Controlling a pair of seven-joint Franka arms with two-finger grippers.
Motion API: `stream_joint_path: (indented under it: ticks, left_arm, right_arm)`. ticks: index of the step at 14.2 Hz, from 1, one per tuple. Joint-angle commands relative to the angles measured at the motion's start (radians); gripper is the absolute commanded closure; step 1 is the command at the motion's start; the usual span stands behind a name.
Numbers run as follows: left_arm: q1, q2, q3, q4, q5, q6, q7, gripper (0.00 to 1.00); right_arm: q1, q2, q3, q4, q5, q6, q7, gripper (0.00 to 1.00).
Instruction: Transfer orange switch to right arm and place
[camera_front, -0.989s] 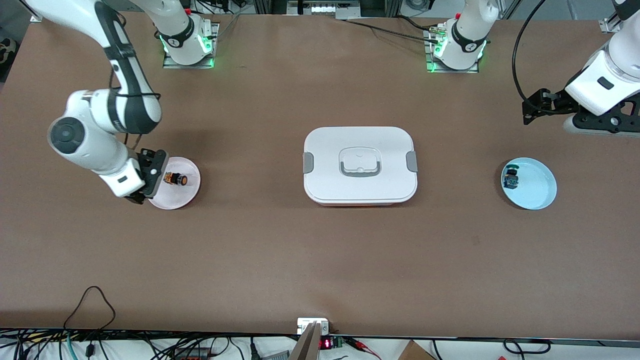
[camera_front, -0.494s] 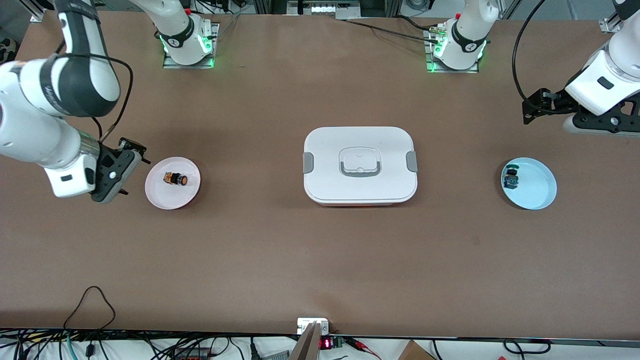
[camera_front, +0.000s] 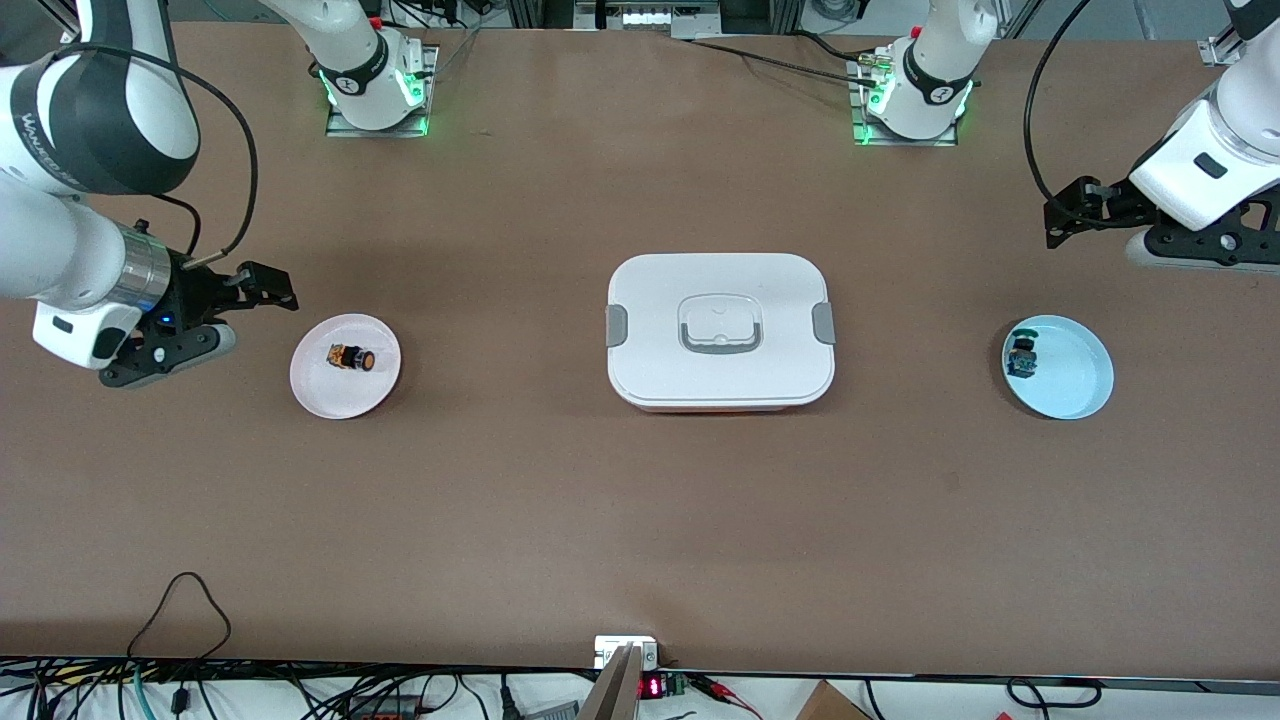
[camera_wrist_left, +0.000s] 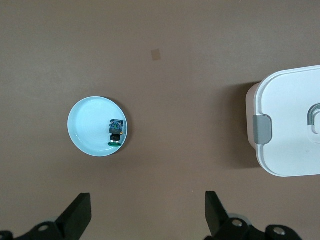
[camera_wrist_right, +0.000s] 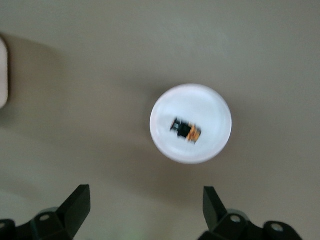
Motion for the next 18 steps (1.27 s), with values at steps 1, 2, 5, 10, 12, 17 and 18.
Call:
stream_joint_path:
  ticks: [1,2,5,10,12,17,18]
  left_arm:
    - [-0.005,-0.003,0.002,0.017,-0.01,-0.02,-0.006,0.0]
    - [-0.005,-0.003,0.002,0.017,-0.01,-0.02,-0.005,0.0]
    - [-0.005,-0.003,0.002,0.018,-0.009,-0.02,0.009,0.0]
    - [-0.007,-0.003,0.001,0.018,-0.009,-0.02,0.007,0.0]
    - [-0.007,-0.003,0.001,0.018,-0.01,-0.02,0.007,0.0]
    - [-0.01,-0.003,0.001,0.021,-0.01,-0.02,0.009,0.0]
    - [-0.01,-0.003,0.001,0.021,-0.012,-0.02,0.007,0.0]
  right_arm:
    - [-0.009,-0.01,0.006,0.064,0.002,-0.111,0.18,0.0]
    - [-0.017,-0.016,0.005,0.082,-0.003,-0.122,0.179,0.0]
    - [-0.075,-0.045,-0.033,0.102,-0.041,-0.103,0.102,0.0]
    - [-0.116,-0.12,-0.034,0.101,-0.052,-0.142,0.119,0.0]
    - [-0.109,-0.139,-0.023,0.081,-0.13,-0.127,0.124,0.0]
    - [-0.096,-0.206,-0.023,-0.006,-0.13,-0.099,0.167,0.0]
    - [-0.096,-0.22,-0.021,-0.017,-0.127,-0.105,0.163,0.0]
